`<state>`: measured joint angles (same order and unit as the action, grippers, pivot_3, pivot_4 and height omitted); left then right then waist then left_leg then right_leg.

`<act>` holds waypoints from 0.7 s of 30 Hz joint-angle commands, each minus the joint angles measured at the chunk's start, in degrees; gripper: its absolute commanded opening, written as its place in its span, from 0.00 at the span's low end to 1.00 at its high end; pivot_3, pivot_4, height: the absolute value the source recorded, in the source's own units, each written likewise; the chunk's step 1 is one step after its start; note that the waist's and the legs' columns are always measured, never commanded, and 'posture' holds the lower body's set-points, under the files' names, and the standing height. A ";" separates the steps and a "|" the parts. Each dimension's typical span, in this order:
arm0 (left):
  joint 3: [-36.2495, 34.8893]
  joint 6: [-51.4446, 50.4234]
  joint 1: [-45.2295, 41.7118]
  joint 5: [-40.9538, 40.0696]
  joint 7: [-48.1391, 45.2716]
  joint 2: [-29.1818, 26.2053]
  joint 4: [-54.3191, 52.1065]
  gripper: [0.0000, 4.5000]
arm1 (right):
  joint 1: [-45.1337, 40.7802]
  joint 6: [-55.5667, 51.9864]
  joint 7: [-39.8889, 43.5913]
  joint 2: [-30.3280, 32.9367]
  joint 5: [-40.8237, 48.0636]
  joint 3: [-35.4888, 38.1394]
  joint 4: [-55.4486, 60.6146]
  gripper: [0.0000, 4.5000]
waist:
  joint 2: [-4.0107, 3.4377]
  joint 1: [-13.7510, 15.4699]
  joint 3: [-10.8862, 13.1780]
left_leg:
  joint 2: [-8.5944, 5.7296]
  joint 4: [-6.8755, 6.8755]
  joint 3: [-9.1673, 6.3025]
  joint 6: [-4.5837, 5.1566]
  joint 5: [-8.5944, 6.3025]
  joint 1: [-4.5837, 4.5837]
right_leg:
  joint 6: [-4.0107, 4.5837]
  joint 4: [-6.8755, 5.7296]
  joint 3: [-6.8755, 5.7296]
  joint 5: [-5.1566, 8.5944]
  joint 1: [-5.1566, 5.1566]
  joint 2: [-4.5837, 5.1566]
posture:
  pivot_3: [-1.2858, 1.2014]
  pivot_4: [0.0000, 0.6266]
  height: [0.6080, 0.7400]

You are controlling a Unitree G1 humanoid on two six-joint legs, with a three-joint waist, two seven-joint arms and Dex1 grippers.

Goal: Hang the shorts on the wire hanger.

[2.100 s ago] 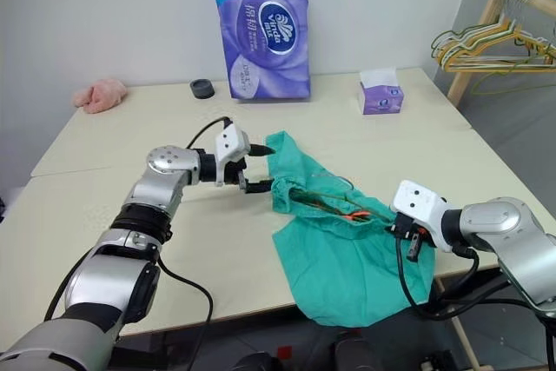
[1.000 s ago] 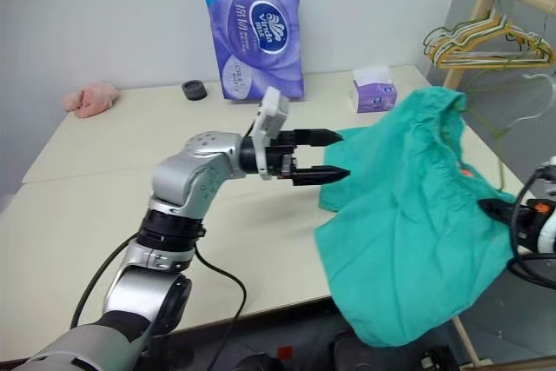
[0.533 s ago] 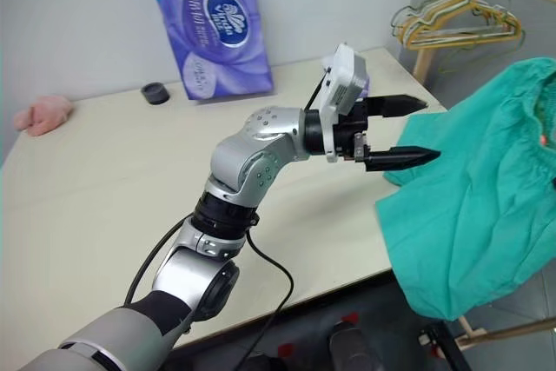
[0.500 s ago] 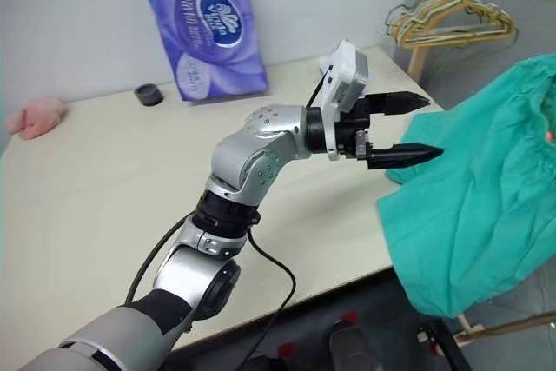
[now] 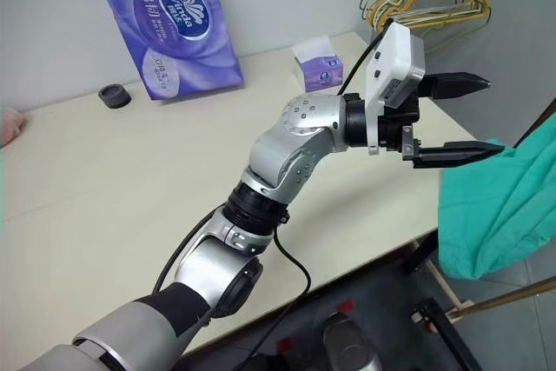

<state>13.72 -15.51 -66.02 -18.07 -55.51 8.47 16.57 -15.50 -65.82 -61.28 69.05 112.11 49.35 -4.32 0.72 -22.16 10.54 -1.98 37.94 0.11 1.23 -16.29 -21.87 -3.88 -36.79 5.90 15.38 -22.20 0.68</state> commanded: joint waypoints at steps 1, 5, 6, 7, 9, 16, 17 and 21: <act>0.39 2.54 -2.22 0.66 0.43 1.30 0.17 1.00 | -1.82 -3.00 1.77 2.63 0.89 0.32 -3.26 0.00 | 0.03 0.01 0.23 | -0.01 0.00 0.04 0.03 -0.02 0.00 | -0.03 0.02 0.06 -0.01 -0.01 0.00 | 0.33 0.37 1.00; 1.22 4.19 -2.68 1.33 0.27 2.41 1.65 1.00 | 0.49 -7.14 3.85 2.98 0.89 0.63 -6.42 0.00 | -0.02 0.42 0.81 | -0.02 -0.01 0.06 0.09 -0.05 -0.01 | -0.08 0.03 0.10 0.01 -0.03 0.01 | 0.33 0.38 1.00; 1.29 4.49 -2.87 1.35 0.25 2.74 2.09 1.00 | 1.26 -7.75 4.24 3.16 0.89 0.82 -6.91 0.00 | 0.02 0.62 0.90 | -0.02 -0.02 0.06 0.09 -0.05 -0.01 | -0.10 0.03 0.10 0.01 -0.04 0.01 | 0.33 0.38 1.00; 1.33 4.81 -3.18 1.25 0.11 3.18 2.63 1.00 | 2.08 -8.20 4.68 3.36 0.89 1.05 -7.32 0.00 | 0.03 0.80 0.96 | -0.02 -0.04 0.04 0.09 -0.06 -0.02 | -0.11 0.03 0.09 0.02 -0.04 0.01 | 0.34 0.39 1.00; 1.39 5.13 -3.82 0.49 -0.81 4.11 3.83 1.00 | 3.30 -8.54 5.45 3.81 0.89 1.35 -7.79 0.00 | -0.01 1.18 1.26 | -0.02 -0.05 0.05 0.10 -0.07 -0.03 | -0.14 0.03 0.10 0.04 -0.06 0.01 | 0.34 0.39 1.00; 1.00 9.24 -7.50 0.26 -1.73 6.48 10.37 1.00 | 5.51 -6.92 6.25 6.06 0.89 1.79 -8.70 0.00 | 0.03 1.56 1.76 | -0.12 -0.05 0.09 0.12 -0.08 -0.06 | -0.28 0.04 0.16 0.07 -0.09 0.10 | 0.33 0.39 1.00; 0.80 9.90 -8.05 0.25 -1.58 6.61 11.26 1.00 | 5.95 -6.85 6.61 6.63 0.89 1.73 -8.78 0.00 | 0.02 1.56 1.79 | -0.15 -0.05 0.09 0.13 -0.09 -0.07 | -0.30 0.05 0.16 0.07 -0.09 0.14 | 0.33 0.39 1.00; 0.64 11.74 -9.17 0.12 -1.42 6.56 13.35 1.00 | 6.85 -7.03 7.61 7.44 0.89 2.56 -8.65 0.00 | 0.06 1.51 1.93 | -0.25 -0.05 0.13 0.26 -0.17 -0.09 | -0.41 0.08 0.19 0.13 -0.09 0.25 | 0.33 0.40 1.00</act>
<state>15.39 -5.37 -72.13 -16.94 -56.95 9.35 30.18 -8.27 -73.77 -54.55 74.65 112.10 48.95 -13.77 0.78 -20.65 12.46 -2.23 37.89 0.24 1.50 -16.46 -21.97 -4.30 -36.70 6.09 15.51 -22.30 0.95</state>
